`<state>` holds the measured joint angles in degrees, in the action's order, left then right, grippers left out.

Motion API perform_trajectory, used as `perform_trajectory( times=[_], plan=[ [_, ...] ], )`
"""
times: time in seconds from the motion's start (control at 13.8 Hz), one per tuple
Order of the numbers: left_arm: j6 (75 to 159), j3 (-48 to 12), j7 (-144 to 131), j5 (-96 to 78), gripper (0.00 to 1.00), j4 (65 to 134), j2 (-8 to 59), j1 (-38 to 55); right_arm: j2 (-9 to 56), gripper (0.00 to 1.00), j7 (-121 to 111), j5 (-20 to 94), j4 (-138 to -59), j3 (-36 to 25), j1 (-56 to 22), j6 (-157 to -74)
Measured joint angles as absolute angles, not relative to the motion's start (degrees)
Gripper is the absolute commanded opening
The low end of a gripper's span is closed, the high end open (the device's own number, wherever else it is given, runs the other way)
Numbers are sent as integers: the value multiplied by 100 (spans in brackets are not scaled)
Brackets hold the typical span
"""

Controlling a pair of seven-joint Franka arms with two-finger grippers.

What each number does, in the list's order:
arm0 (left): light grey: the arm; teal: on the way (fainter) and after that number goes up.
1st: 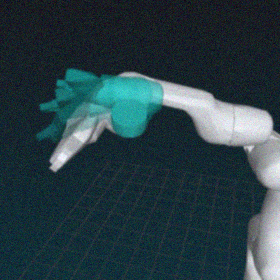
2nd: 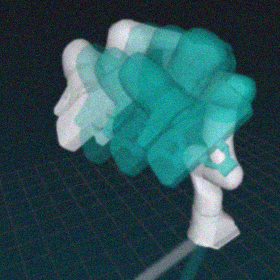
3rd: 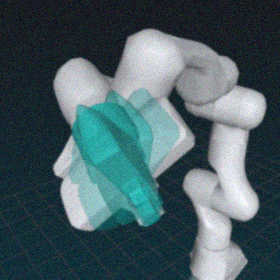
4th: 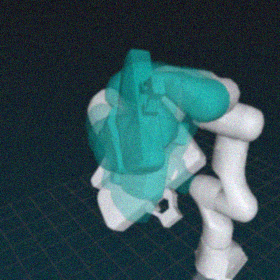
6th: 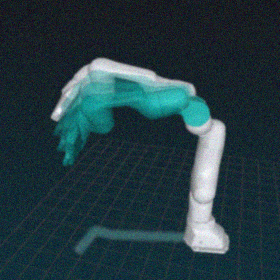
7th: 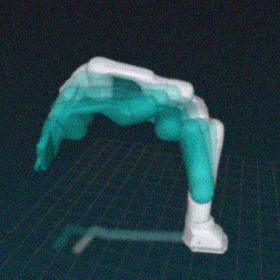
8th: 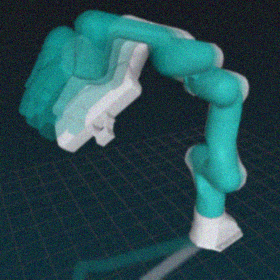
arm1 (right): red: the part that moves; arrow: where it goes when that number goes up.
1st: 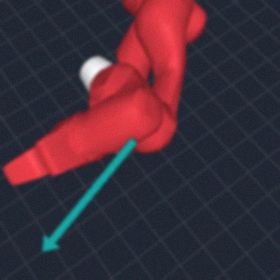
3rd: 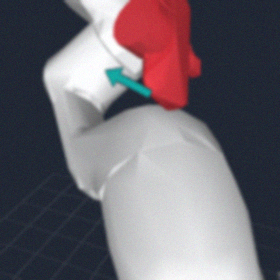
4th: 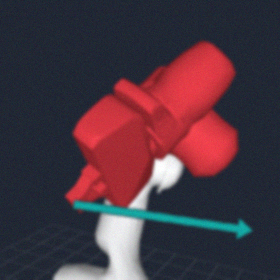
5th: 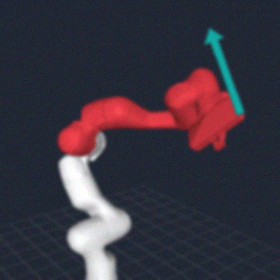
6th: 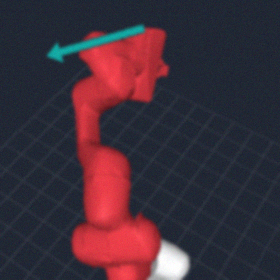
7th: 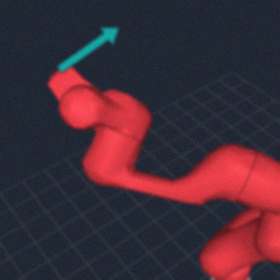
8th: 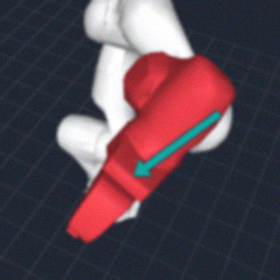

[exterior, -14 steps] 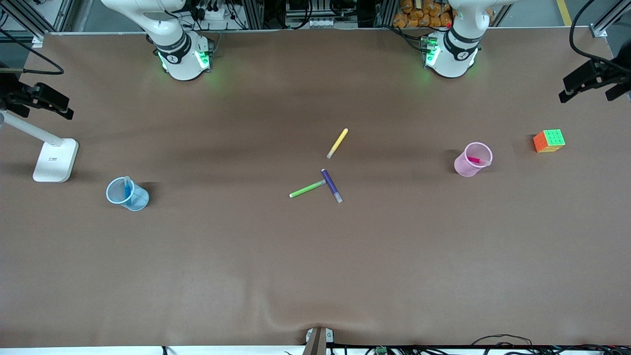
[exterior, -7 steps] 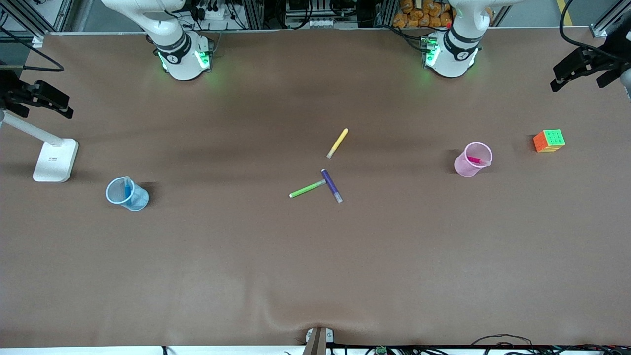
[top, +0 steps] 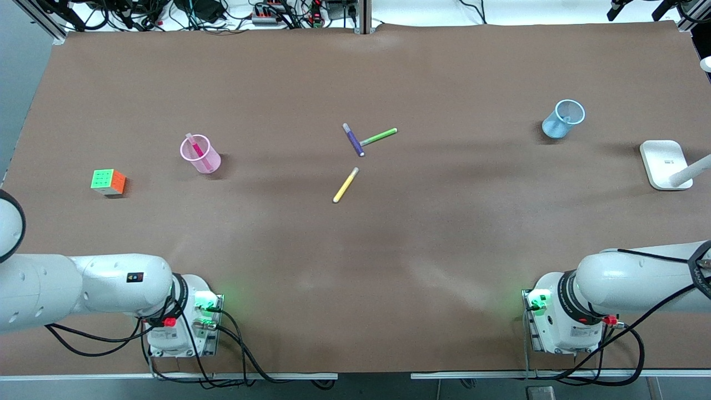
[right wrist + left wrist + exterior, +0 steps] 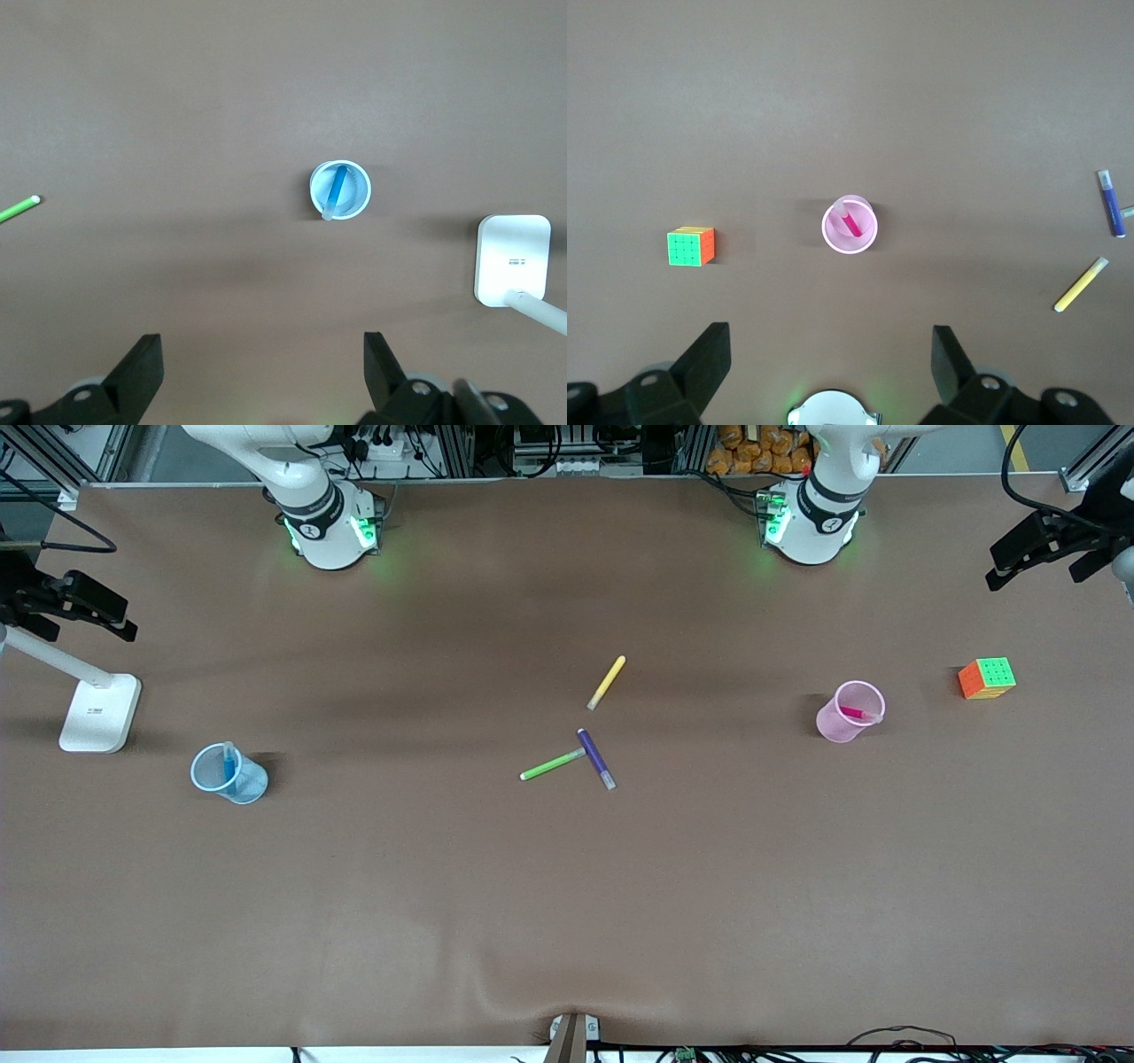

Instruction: Place pink and blue markers in matching cups

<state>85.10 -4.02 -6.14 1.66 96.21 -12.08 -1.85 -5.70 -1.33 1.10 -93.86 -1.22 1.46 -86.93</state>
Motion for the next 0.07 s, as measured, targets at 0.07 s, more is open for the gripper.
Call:
perform_trajectory(
  times=[0.07],
  plan=[
    [8510,-400,-493,166,100,9620,-1208,-178,-570,100,-133,110,-9386,-122,146,-8694]
  ],
)
